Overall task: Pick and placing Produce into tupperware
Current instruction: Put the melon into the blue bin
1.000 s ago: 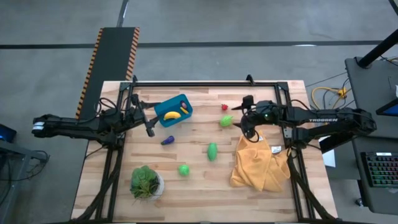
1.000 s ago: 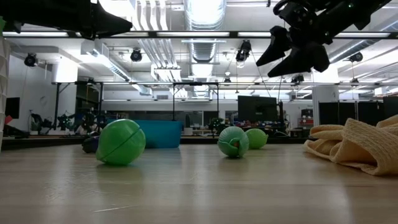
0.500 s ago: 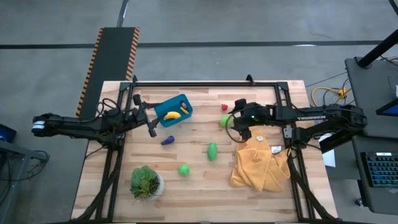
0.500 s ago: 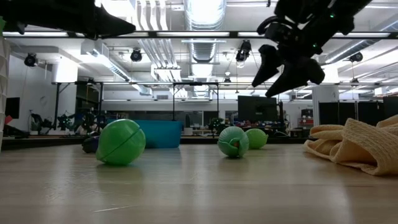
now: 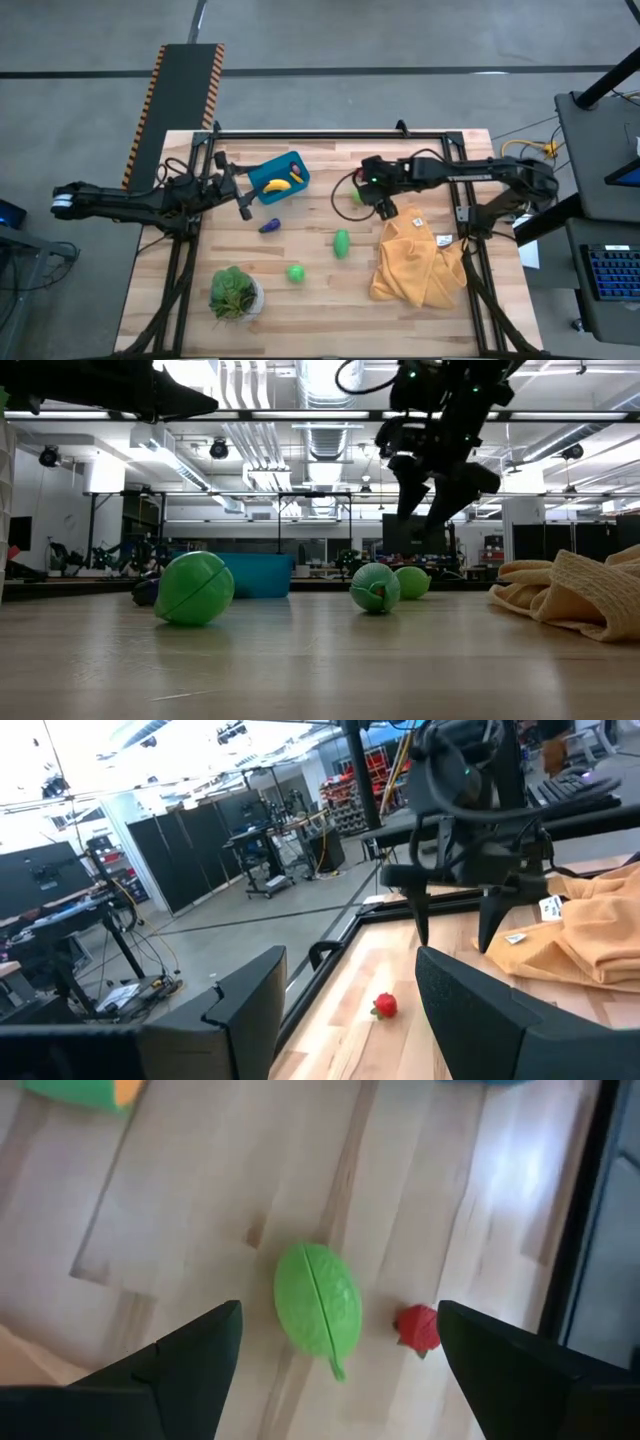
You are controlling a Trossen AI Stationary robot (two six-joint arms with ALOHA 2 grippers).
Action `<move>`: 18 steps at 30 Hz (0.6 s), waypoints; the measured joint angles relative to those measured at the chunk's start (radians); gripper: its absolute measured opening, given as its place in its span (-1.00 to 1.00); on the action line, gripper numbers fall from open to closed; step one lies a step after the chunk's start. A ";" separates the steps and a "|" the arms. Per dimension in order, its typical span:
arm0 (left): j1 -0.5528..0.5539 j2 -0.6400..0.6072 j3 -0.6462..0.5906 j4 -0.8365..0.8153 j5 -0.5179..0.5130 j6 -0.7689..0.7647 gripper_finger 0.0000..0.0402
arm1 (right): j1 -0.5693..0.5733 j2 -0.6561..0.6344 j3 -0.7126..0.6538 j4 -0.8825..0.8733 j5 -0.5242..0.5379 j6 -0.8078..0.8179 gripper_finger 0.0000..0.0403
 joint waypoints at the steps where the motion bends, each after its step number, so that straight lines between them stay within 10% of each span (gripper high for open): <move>1: 0.000 -0.001 0.000 -0.001 0.000 0.000 0.04 | -0.005 0.015 0.011 -0.011 0.000 0.000 0.62; 18: 0.000 -0.003 -0.002 -0.003 0.000 0.001 0.04 | -0.073 0.167 0.053 -0.018 -0.035 -0.070 0.62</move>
